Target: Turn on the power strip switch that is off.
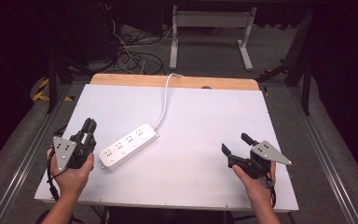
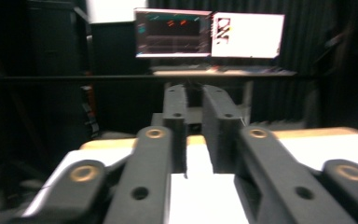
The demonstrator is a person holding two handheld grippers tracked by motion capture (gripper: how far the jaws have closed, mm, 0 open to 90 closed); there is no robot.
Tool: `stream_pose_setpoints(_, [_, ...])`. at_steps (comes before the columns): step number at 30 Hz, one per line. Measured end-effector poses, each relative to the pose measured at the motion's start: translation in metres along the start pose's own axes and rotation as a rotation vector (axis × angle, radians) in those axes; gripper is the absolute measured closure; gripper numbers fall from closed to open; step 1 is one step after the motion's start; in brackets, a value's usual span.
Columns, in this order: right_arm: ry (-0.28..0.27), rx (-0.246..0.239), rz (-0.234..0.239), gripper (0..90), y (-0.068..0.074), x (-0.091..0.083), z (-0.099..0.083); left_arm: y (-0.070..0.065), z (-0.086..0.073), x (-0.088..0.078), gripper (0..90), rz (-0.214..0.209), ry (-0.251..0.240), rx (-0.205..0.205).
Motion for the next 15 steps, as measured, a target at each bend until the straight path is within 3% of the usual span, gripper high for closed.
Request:
stream_pose_setpoints(3, [0.001,-0.003,0.001,16.4,0.001,0.0,0.0,-0.001,-0.003,0.006,61.2,-0.056,-0.022,-0.019])
stream_pose_setpoints(4, [0.001,-0.003,0.001,16.4,0.001,0.0,0.0,-0.002,-0.006,0.006,48.6,-0.119,-0.008,0.012])
stream_pose_setpoints(5, [0.001,-0.002,0.002,16.4,0.001,0.0,0.0,-0.003,-0.011,0.007,35.6,-0.128,0.035,0.011])
stream_pose_setpoints(7, [0.001,-0.003,0.002,16.4,0.001,0.0,0.0,-0.003,-0.017,0.01,15.6,-0.155,0.055,0.119])
stream_pose_setpoints(9, [0.002,-0.008,0.002,16.4,0.001,0.0,0.0,-0.004,-0.02,0.011,15.5,-0.132,0.083,0.13])
stream_pose_setpoints(15, [0.001,-0.008,0.001,16.4,0.0,0.0,0.0,-0.005,-0.018,0.012,14.0,-0.104,0.014,0.156])
Point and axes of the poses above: each handheld gripper's, and its own axes: x roughly forward along the jaws, z roughly out of its top, y roughly to its left, the point moved 5 cm from there along x, roughly forward along the jaws, and after that the axes turned 1 degree about -z, right-handed, at the moved point
